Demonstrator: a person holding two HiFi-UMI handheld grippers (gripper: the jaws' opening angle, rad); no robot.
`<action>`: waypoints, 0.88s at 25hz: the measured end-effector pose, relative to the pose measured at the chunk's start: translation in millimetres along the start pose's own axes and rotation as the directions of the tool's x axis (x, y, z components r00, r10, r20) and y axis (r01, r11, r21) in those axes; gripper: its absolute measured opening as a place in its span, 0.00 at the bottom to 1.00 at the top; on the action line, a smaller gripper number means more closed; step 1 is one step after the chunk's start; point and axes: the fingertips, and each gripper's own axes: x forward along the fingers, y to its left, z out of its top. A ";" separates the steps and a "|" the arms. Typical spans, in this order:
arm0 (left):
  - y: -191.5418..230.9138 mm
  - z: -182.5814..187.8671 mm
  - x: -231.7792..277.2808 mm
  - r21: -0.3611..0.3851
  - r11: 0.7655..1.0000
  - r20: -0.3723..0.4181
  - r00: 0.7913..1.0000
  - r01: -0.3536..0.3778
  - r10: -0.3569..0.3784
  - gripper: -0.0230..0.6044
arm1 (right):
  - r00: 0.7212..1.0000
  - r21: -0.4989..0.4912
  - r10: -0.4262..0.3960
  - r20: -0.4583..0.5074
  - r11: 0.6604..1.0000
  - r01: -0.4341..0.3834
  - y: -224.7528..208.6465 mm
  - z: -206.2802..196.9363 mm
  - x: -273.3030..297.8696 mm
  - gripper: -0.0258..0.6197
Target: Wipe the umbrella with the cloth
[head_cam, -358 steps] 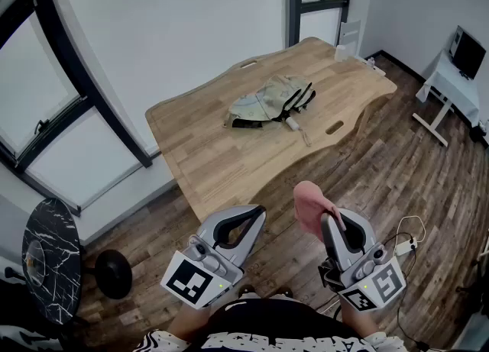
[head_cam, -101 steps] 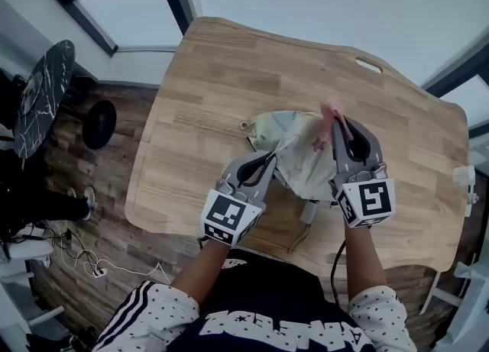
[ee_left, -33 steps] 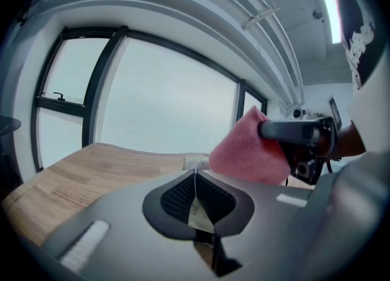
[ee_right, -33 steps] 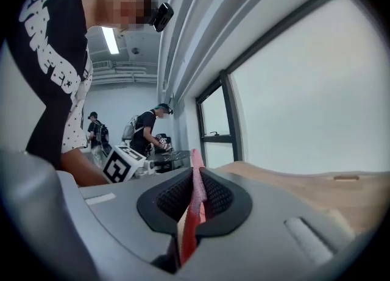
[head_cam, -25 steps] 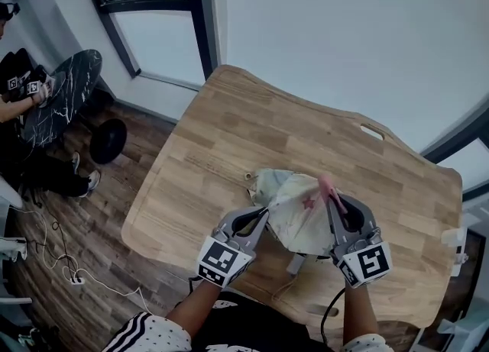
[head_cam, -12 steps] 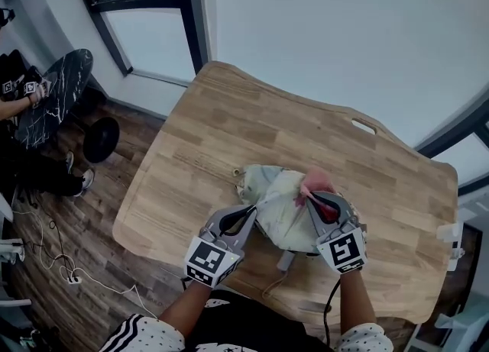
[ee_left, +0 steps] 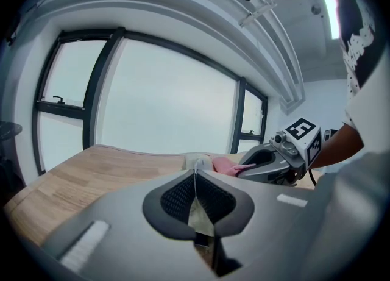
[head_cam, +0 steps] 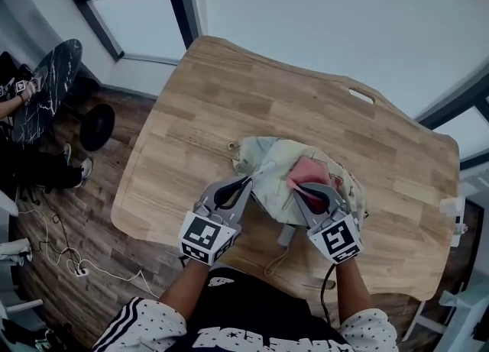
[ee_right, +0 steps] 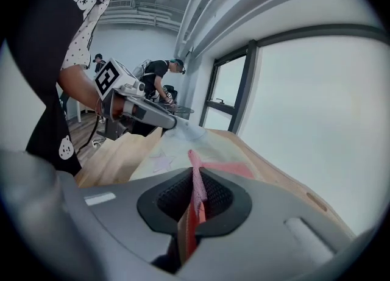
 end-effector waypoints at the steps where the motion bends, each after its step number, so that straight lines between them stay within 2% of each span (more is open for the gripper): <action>1: -0.1 -0.3 0.2 0.001 1.000 -0.001 1.000 0.002 -0.002 0.04 | 1.000 0.010 0.009 0.002 1.000 -0.009 3.9 -0.9 -0.3 0.08; 12: -4.1 5.1 -1.0 0.037 0.999 -0.001 1.000 0.012 -0.012 0.04 | 0.995 0.075 0.097 0.006 0.992 -0.098 45.1 -7.0 -8.3 0.08; 19: -5.0 4.6 -1.1 0.040 0.999 -0.003 1.000 0.007 -0.007 0.04 | 0.979 0.125 0.201 0.042 0.971 -0.205 76.3 -5.4 -13.9 0.08; 22: -5.1 5.0 -1.0 0.055 0.998 -0.002 1.000 0.005 -0.005 0.04 | 0.963 0.121 0.260 0.070 0.956 -0.267 90.1 -1.9 -17.3 0.08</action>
